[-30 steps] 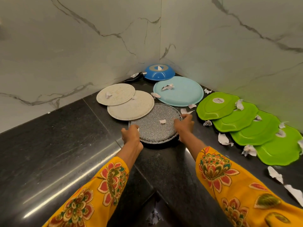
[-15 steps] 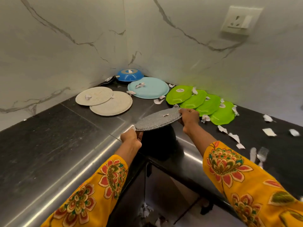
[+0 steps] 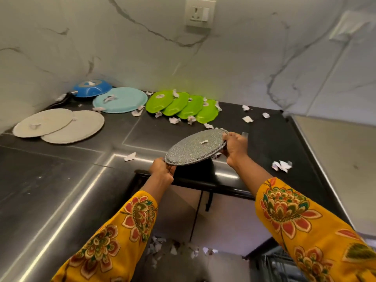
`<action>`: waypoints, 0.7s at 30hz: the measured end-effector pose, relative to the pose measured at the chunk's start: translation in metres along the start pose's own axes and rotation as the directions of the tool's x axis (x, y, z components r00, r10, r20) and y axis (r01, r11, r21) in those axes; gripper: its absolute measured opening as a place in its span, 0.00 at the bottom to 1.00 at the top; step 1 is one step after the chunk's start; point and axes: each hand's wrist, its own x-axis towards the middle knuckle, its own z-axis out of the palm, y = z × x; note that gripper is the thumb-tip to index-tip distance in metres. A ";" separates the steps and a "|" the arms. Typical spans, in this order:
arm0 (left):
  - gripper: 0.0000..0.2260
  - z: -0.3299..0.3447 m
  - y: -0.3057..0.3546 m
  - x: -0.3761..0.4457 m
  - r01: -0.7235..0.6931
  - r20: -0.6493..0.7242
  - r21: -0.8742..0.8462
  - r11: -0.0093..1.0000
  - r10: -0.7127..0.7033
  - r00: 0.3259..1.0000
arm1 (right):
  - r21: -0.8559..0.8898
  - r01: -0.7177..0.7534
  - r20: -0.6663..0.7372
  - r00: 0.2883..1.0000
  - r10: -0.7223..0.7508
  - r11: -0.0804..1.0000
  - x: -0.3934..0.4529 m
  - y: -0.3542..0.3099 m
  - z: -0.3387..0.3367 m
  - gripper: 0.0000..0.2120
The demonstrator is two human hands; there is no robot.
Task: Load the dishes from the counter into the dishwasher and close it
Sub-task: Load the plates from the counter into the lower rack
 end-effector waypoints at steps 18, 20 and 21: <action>0.12 0.061 -0.201 -0.062 0.082 0.173 0.375 0.924 -0.157 0.972 | -0.101 0.079 -0.380 0.918 -0.112 0.992 -0.040 0.000 -0.252 0.13; 0.14 0.064 -0.228 -0.073 0.091 0.207 0.411 0.907 -0.190 0.960 | -0.125 0.086 -0.412 0.902 -0.131 0.988 -0.048 -0.001 -0.284 0.13; 0.15 0.066 -0.242 -0.078 0.100 0.218 0.417 0.904 -0.206 0.954 | -0.139 0.083 -0.428 0.894 -0.135 0.987 -0.051 -0.001 -0.300 0.13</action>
